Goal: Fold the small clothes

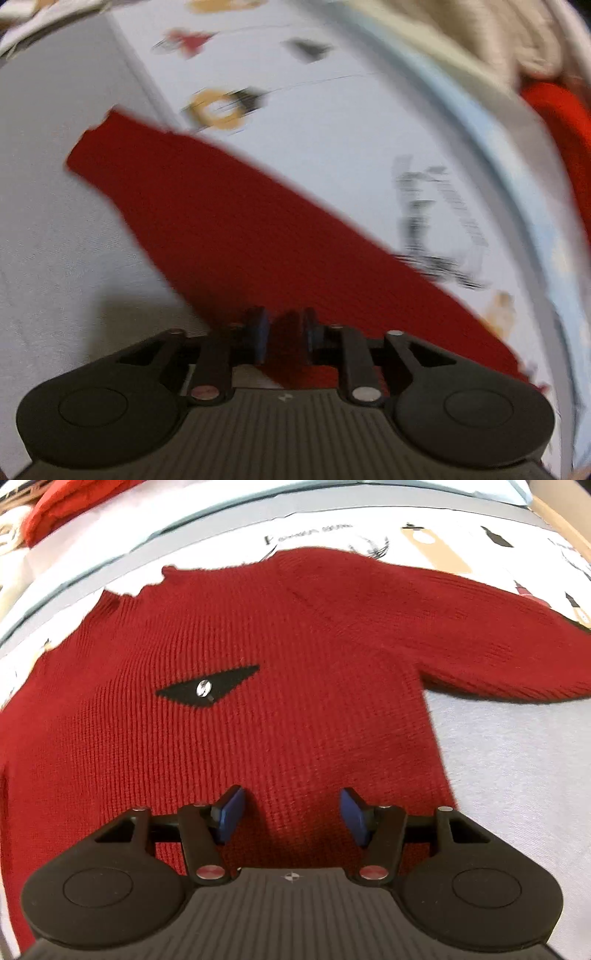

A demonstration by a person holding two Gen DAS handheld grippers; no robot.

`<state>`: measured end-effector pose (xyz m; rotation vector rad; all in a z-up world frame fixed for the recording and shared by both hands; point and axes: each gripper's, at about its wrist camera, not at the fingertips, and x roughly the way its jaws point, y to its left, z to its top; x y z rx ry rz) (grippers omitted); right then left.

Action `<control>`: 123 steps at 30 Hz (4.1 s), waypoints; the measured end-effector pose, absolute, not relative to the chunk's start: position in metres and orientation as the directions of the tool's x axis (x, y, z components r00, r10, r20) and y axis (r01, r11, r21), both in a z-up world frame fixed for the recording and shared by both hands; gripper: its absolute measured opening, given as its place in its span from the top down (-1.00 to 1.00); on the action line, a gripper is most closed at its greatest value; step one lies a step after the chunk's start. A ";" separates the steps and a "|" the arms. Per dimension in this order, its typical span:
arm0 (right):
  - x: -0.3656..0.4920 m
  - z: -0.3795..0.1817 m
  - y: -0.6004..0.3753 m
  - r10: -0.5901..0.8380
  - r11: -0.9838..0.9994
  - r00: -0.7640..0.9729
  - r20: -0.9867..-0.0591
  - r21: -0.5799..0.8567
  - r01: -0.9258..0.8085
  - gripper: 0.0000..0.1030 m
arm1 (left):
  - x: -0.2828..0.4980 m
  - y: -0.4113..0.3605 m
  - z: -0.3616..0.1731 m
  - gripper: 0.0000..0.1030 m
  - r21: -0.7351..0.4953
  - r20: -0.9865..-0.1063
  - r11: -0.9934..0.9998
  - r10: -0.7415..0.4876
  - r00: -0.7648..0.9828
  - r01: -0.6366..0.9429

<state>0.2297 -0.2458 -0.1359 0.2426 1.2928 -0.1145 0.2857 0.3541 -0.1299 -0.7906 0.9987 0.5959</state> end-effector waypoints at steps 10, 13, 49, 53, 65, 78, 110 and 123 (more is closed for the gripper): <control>0.204 -0.056 -0.314 0.076 0.908 0.501 -0.862 0.267 0.322 0.22 | 0.253 0.239 -0.034 0.56 -0.333 -0.807 0.830 -0.005 0.591 -0.448; 0.174 -0.028 -0.339 0.070 0.891 0.514 -0.855 0.286 0.354 0.20 | 0.206 0.203 -0.012 0.44 -0.311 -0.788 0.897 -0.059 0.612 -0.315; 0.077 -0.095 -0.278 0.337 0.910 0.359 -0.870 0.398 0.111 -0.08 | 0.084 0.176 -0.066 0.39 -0.195 -0.862 0.967 -0.088 0.499 -0.167; 0.070 -0.060 -0.282 0.445 0.848 0.473 -0.760 0.528 0.051 -0.08 | 0.087 0.174 -0.067 0.37 -0.191 -0.862 0.968 -0.087 0.499 -0.161; 0.072 -0.105 -0.332 0.146 0.897 0.321 -0.936 0.262 0.355 -0.04 | 0.090 0.171 -0.069 0.37 -0.183 -0.866 0.970 -0.082 0.493 -0.160; 0.070 -0.117 -0.287 0.251 0.949 0.313 -0.916 0.296 0.107 0.03 | 0.089 0.173 -0.069 0.37 -0.186 -0.864 0.973 -0.097 0.494 -0.135; 0.044 -0.134 -0.341 0.058 0.963 0.165 -0.985 0.099 0.250 0.07 | 0.090 0.171 -0.129 0.12 -0.142 -0.955 0.983 -0.106 0.276 -0.113; 0.030 -0.125 -0.345 0.043 0.968 0.196 -0.980 0.089 0.233 0.87 | 0.085 0.157 -0.151 0.80 -0.028 -0.971 0.999 -0.018 0.240 -0.040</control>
